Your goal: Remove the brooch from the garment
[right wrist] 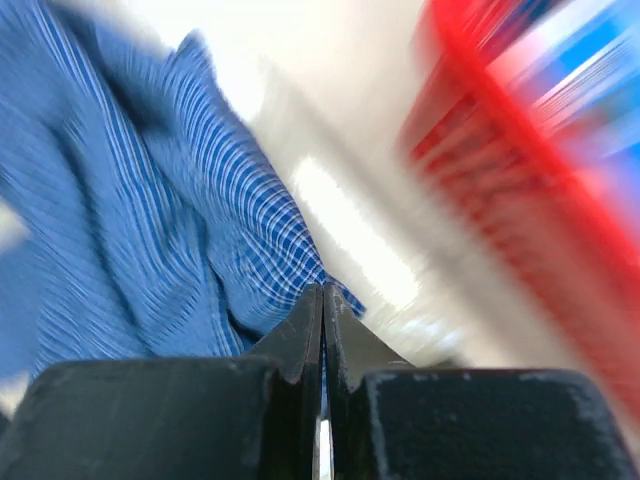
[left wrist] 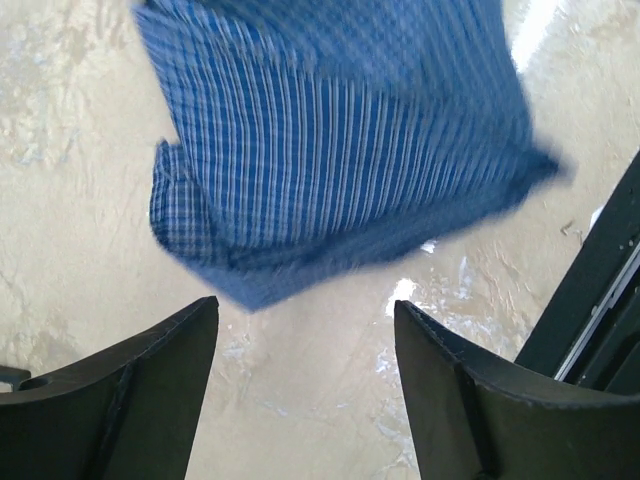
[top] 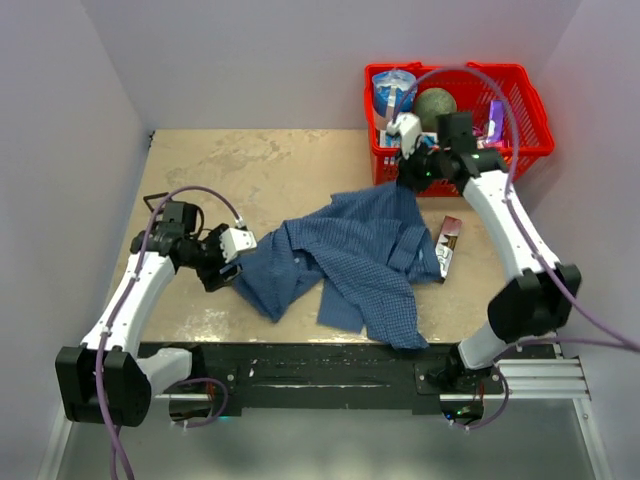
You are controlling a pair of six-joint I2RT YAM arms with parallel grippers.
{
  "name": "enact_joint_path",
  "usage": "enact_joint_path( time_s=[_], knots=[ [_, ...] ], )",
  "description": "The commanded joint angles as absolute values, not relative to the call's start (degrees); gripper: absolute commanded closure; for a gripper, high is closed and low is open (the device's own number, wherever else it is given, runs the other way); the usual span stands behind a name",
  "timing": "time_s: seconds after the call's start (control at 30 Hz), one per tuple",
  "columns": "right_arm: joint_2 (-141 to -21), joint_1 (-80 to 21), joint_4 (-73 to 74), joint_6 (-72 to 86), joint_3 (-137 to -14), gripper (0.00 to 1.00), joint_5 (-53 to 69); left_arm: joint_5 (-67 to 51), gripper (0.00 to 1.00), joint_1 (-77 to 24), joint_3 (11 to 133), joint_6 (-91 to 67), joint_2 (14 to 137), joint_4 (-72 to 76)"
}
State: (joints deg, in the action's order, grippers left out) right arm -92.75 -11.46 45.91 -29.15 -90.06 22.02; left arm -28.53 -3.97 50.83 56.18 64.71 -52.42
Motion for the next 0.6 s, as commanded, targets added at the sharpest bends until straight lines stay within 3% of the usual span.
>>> enact_joint_path(
  time_s=[0.0,0.27,0.43,0.57],
  knots=[
    [-83.9,-12.0,34.7,-20.6,-99.1,1.0,25.0,-29.9,0.25,-5.4,47.0,60.3,62.1,-52.0],
    [-83.1,-12.4,33.0,-14.3,-99.6,1.0,24.5,-38.9,0.27,-10.7,47.4,47.3,64.3,-37.4],
    [-83.8,-12.4,31.8,-12.3,-99.9,1.0,24.3,-35.4,0.28,-26.0,44.8,34.6,69.2,-18.6],
    [-84.4,-12.5,32.8,-12.9,-106.2,1.0,24.3,-29.9,0.28,-29.3,46.6,23.8,75.7,-4.4]
  ],
)
